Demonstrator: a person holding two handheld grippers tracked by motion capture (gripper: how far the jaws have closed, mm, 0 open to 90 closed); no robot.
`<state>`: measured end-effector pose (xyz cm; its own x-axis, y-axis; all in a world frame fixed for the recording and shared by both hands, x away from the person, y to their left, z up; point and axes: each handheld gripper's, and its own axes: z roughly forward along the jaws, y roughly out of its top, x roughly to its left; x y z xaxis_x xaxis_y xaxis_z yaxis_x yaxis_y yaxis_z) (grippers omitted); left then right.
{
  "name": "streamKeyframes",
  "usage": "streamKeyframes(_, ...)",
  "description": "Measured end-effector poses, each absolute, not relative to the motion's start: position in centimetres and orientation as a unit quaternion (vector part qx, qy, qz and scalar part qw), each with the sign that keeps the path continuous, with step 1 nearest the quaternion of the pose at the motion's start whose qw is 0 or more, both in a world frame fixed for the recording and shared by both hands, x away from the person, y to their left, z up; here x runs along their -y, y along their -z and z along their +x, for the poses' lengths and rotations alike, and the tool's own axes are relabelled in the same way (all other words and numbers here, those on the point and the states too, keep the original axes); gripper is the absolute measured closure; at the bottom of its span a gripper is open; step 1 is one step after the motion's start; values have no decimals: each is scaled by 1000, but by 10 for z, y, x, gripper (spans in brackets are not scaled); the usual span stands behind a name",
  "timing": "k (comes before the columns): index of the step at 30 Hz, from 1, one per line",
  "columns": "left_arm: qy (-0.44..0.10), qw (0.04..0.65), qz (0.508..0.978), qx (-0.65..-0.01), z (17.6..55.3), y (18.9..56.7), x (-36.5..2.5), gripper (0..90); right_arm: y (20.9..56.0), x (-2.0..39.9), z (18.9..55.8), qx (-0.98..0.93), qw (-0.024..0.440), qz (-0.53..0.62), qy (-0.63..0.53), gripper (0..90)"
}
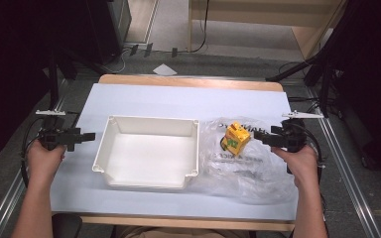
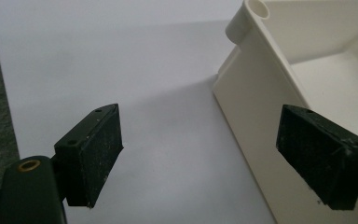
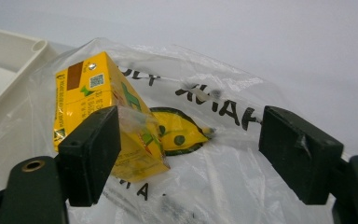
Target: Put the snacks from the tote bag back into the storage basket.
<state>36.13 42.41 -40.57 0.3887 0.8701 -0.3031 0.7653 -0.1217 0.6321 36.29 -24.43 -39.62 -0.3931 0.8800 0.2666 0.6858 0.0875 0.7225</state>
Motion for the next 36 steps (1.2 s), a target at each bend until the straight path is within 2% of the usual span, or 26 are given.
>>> streamKeyframes(3,-67,375,747,-545,361,405,-423,151,397,243,362,-727,109,533,-419,192)
streamKeyframes(6,-64,377,747,-544,361,404,-423,151,397,242,363,-721,96,530,-436,138)
streamKeyframes(9,-65,378,746,-545,361,403,-424,151,397,242,363,-722,97,533,-430,144)
streamKeyframes(14,-68,381,743,-546,360,402,-426,151,394,244,361,-728,104,522,-432,299)
streamKeyframes(21,-68,376,745,-546,361,403,-425,151,390,245,359,-732,100,520,-429,362)
streamKeyframes(24,-68,376,745,-546,361,403,-426,151,386,242,358,-738,106,516,-420,449)
streamKeyframes(26,-68,378,744,-547,361,403,-426,151,385,242,358,-742,107,514,-416,475)
streamKeyframes(32,-69,378,743,-548,361,402,-426,151,377,238,353,-739,130,509,-422,490)
streamKeyframes(36,-67,379,743,-548,361,402,-426,151,371,238,353,-747,117,507,-412,499)
